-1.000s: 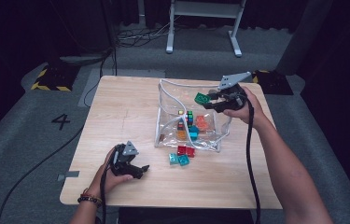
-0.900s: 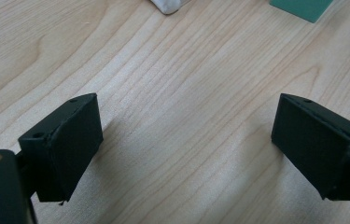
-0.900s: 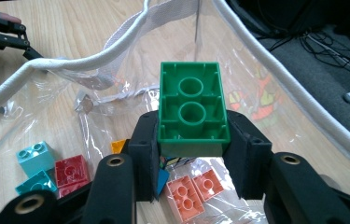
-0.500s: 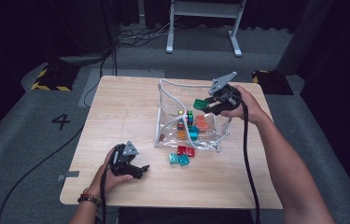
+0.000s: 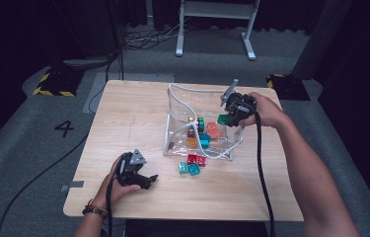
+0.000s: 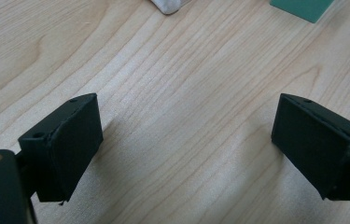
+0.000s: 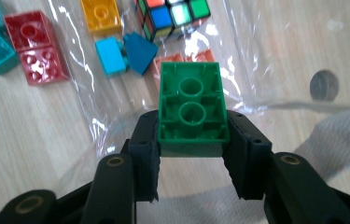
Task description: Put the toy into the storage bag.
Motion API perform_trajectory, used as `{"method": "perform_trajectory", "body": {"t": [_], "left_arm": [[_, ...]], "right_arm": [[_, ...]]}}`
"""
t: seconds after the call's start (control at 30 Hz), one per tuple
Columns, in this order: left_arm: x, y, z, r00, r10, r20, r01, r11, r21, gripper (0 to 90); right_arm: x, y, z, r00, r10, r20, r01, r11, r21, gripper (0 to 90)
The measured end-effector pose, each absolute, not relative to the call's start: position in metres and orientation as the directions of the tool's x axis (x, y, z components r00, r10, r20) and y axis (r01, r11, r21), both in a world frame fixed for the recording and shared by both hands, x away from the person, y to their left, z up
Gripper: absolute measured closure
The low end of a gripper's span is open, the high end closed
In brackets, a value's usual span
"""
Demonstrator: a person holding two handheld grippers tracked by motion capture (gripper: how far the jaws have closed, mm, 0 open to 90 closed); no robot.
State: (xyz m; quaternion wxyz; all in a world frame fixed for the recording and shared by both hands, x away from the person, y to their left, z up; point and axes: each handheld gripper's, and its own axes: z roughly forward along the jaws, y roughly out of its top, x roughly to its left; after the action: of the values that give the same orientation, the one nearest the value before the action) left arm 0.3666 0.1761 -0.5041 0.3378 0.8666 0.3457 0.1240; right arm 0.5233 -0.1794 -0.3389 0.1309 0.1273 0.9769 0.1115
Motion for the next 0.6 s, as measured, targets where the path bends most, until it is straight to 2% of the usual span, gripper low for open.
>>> {"method": "perform_trajectory", "body": {"t": [0.2, 0.6], "left_arm": [[0.3666, 0.1761, -0.5041, 0.731, 0.682, -0.02, 0.515, -0.533, 0.672, 9.0], [0.3662, 0.1757, -0.5045, 0.73, 0.683, -0.034, 0.524, -0.526, 0.67, 9.0]], "right_arm": [[0.5223, -0.1832, -0.3376, -0.934, 0.274, -0.227, 0.225, 0.949, 0.22, 59.0], [0.5189, -0.1894, -0.3341, -0.935, 0.278, -0.218, 0.206, 0.931, 0.302, 56.1]]}}
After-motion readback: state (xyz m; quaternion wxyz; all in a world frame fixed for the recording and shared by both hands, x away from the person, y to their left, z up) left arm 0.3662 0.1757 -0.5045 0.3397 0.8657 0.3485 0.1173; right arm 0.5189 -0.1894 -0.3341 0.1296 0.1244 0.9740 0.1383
